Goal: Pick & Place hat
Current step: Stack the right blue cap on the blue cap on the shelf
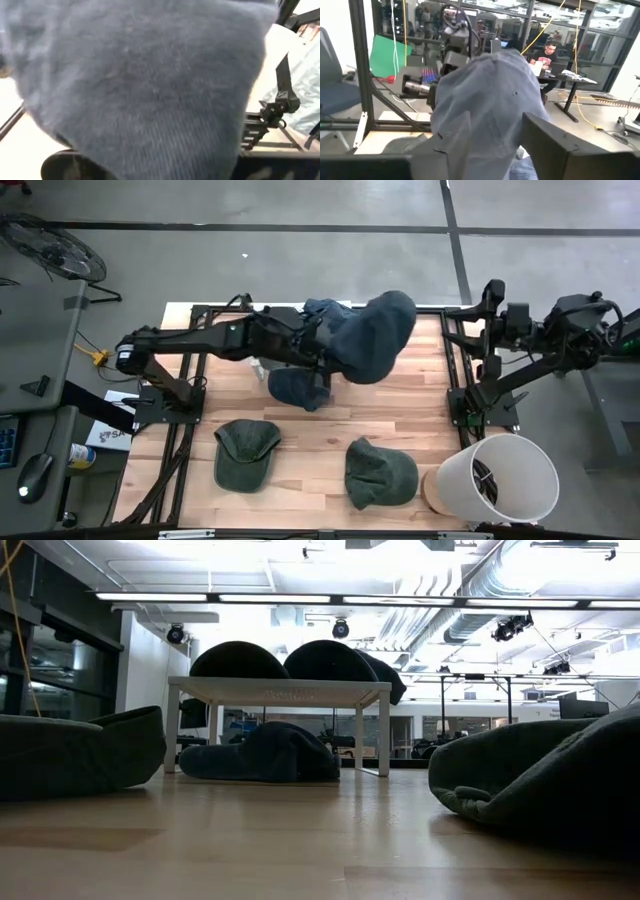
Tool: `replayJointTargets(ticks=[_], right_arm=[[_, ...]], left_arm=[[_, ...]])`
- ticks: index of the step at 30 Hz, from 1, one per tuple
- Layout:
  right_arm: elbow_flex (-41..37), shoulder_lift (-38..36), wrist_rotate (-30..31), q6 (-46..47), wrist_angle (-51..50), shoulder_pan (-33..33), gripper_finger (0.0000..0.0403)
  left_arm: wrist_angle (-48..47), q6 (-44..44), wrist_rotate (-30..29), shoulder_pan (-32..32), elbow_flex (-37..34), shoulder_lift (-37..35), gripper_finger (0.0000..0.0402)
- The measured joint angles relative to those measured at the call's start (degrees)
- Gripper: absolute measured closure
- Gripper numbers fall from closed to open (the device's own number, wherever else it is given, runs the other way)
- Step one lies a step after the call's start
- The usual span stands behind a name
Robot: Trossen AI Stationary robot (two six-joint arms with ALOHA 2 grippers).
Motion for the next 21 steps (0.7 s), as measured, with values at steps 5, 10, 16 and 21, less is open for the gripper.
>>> replayJointTargets(ticks=[5,10,16,21], right_arm=[[0.4,2.43,-0.46,-2.08,-0.1,0.0,0.0195],[3.49,7.01,-0.47,-3.33,-0.9,0.0,0.0188],[9.06,14.19,-2.13,-3.37,-4.69,0.0,0.0195],[12.86,20.5,-2.08,-3.37,-7.53,0.0,0.0198]], left_arm=[[-8.55,0.14,0.25,-0.02,0.0,-2.54,0.0399],[-14.89,0.11,4.37,-0.02,-0.02,-3.73,0.04],[-23.27,-0.35,8.56,-0.04,-0.02,-4.36,0.04],[-29.44,-0.9,9.0,-0.02,-0.04,-4.35,0.04]])
